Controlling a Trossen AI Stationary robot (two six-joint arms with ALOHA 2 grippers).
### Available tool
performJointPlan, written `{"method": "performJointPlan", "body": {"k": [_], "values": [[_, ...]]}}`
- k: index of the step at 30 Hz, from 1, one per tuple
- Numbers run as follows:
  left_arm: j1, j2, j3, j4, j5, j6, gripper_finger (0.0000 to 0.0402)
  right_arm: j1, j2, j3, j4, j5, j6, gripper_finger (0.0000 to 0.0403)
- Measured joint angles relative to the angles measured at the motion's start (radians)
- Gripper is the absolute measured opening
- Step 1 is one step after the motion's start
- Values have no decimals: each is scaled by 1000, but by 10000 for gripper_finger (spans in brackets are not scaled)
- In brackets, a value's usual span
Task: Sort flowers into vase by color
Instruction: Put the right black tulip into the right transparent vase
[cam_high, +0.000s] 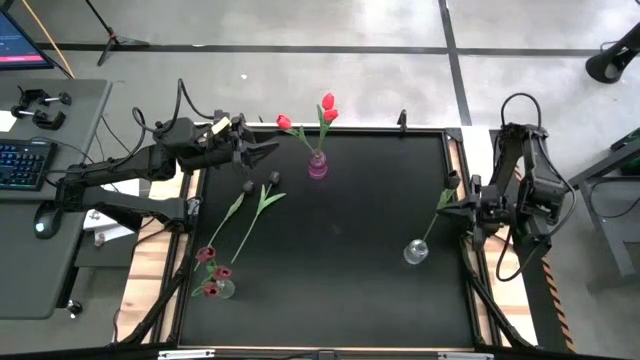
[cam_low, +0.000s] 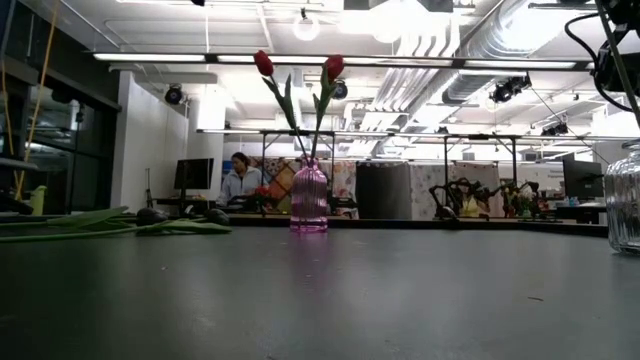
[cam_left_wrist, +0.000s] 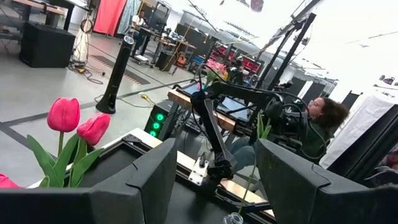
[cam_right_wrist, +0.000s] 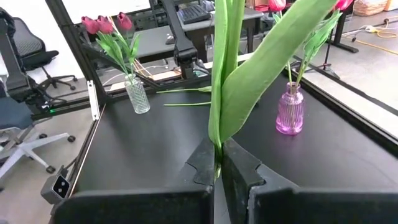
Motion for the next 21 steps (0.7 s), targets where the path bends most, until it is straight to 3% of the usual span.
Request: {"method": "performJointPlan", "body": {"k": [11,18,21], "values": [[0,0,0,0,0,0,207,0,1,-168,150,3,47,0],[0,0,0,0,0,0,207,0,1,-185,156,-5,149,0],[0,0,0,0,0,0,207,0,-2,-185,157,-60,151,0]]}}
